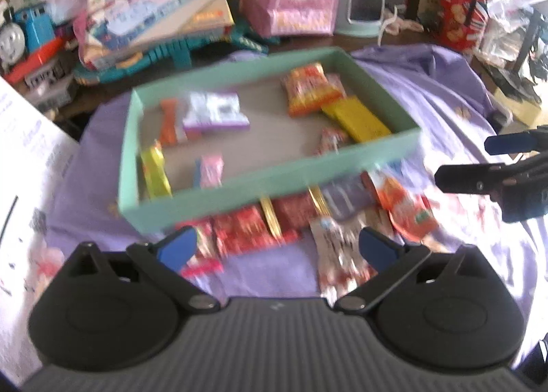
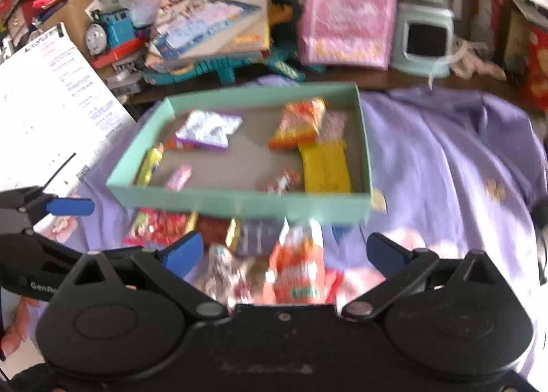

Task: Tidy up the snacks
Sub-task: 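Withdraw both tools from the box back toward the snack pile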

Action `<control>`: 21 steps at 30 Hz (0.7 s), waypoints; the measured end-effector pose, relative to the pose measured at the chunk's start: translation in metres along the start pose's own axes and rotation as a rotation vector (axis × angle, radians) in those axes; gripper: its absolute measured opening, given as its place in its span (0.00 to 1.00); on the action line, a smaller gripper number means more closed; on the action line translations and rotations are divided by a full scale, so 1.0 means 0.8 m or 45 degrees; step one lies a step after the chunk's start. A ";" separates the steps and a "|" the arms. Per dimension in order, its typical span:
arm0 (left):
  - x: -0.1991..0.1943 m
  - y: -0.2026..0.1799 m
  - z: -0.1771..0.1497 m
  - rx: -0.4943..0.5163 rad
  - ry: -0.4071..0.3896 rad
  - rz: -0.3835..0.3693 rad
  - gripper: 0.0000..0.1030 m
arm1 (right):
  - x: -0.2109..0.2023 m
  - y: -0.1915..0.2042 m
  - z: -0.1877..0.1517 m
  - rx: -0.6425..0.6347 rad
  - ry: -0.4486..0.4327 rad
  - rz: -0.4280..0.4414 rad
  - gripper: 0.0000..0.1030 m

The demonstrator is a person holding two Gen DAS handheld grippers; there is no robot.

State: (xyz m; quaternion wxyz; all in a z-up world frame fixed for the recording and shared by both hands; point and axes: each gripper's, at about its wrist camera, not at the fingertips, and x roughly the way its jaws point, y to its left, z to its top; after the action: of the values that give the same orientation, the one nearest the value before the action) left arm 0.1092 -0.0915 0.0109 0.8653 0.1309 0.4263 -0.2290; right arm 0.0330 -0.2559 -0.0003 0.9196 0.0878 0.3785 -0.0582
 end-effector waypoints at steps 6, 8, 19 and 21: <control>0.018 -0.014 -0.028 -0.016 0.063 -0.037 1.00 | 0.003 -0.017 -0.038 0.083 0.050 -0.008 1.00; 0.024 -0.020 -0.032 -0.015 0.081 -0.042 1.00 | 0.005 -0.020 -0.045 0.103 0.062 -0.015 1.00; 0.054 -0.032 -0.031 -0.021 0.135 -0.072 1.00 | 0.025 -0.034 -0.048 0.158 0.110 0.001 1.00; 0.060 -0.034 -0.031 -0.028 0.144 -0.082 1.00 | 0.031 -0.035 -0.046 0.162 0.121 0.001 1.00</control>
State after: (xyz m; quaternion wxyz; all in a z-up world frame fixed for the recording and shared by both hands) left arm 0.1039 -0.1180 -0.0432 0.8333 0.1202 0.4810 -0.2443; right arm 0.0207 -0.2771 -0.0467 0.8932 0.1488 0.4172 -0.0777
